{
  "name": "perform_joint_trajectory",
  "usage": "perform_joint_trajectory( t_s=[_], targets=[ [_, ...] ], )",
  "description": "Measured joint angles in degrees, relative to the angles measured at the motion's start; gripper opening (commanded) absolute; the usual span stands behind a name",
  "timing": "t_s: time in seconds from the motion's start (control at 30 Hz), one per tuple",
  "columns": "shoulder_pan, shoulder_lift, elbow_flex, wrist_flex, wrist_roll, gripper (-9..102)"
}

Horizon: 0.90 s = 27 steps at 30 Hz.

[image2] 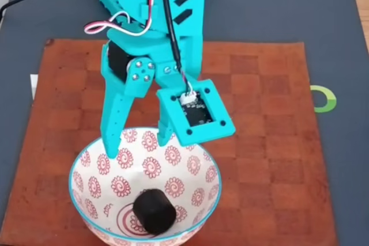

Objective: Grasp a black cylinder and put it in a bowl.

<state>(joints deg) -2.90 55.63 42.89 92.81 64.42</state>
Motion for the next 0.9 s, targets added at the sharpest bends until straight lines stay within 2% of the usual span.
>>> perform_joint_trajectory(
  t_s=[0.33, 0.9],
  targets=[
    [2.5, 7.0, 7.1, 0.0, 2.1, 0],
    [3.6, 50.1, 55.8, -2.5, 11.1, 0]
  ],
)
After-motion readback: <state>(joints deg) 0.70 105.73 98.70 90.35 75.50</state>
